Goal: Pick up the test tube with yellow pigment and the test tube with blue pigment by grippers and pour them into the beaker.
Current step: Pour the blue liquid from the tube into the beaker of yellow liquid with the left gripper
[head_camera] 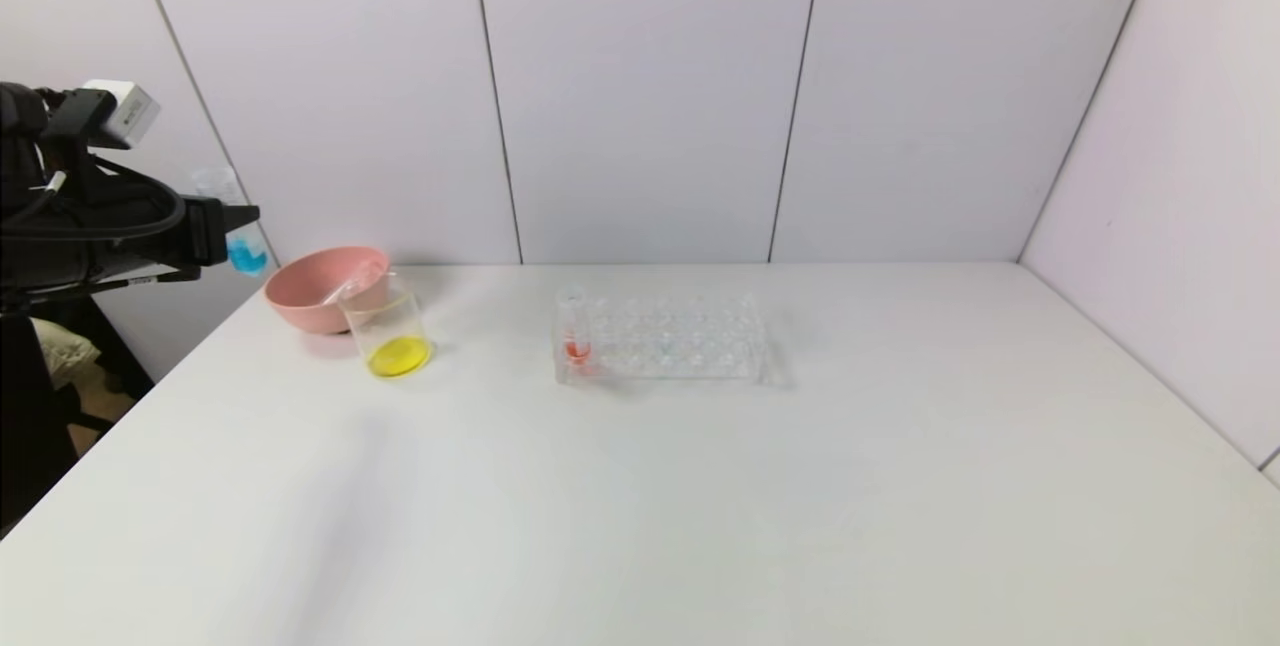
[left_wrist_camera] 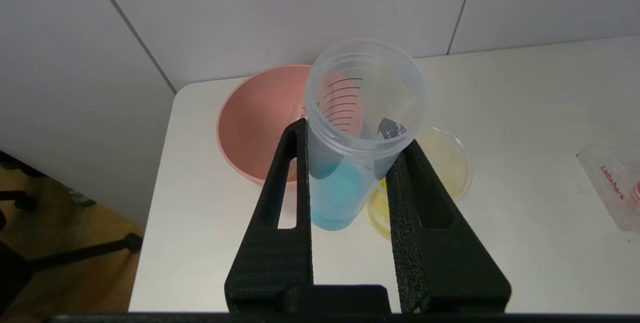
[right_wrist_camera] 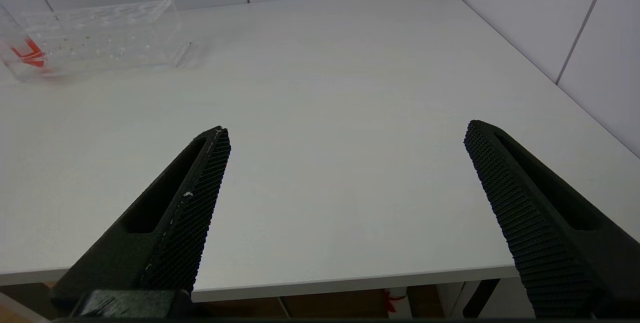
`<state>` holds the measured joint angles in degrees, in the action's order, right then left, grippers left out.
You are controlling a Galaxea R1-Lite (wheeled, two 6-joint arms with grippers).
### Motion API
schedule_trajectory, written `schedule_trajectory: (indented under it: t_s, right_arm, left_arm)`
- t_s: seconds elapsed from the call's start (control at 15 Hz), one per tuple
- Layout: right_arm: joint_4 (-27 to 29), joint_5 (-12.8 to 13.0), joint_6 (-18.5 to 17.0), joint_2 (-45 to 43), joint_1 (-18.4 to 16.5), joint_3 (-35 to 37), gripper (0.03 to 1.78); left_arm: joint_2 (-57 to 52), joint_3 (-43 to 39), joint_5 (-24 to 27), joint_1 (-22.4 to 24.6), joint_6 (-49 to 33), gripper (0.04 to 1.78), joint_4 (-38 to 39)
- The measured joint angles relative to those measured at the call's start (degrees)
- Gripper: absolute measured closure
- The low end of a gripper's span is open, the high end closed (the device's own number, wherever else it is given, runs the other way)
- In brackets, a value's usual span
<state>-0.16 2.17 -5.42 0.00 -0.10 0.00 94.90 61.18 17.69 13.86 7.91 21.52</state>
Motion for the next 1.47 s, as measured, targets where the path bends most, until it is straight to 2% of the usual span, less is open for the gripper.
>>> schedule_trajectory:
  t_s: [0.47,0.8,1.0,1.47]
  right_arm:
    - [0.0,0.0,0.0,0.0,0.0,0.0,0.1]
    - [0.0,0.02,0.0,0.0,0.0,0.0,0.1]
    - [-0.02,0.0,0.0,0.0,0.0,0.0,0.1]
    - [-0.02,0.0,0.0,0.0,0.0,0.0,0.1]
  left_arm:
    - [2.43,11.82,9.48,1.95,17.42,1.37,-17.97]
    - [7.41,19.77,17.4,3.45,29.68,1.37,-27.11]
    - [10.61,25.77,18.19,4.39,38.21,1.37,-33.28]
    - [17.86,42.51,18.27,5.95,59.89,1.37,-54.04]
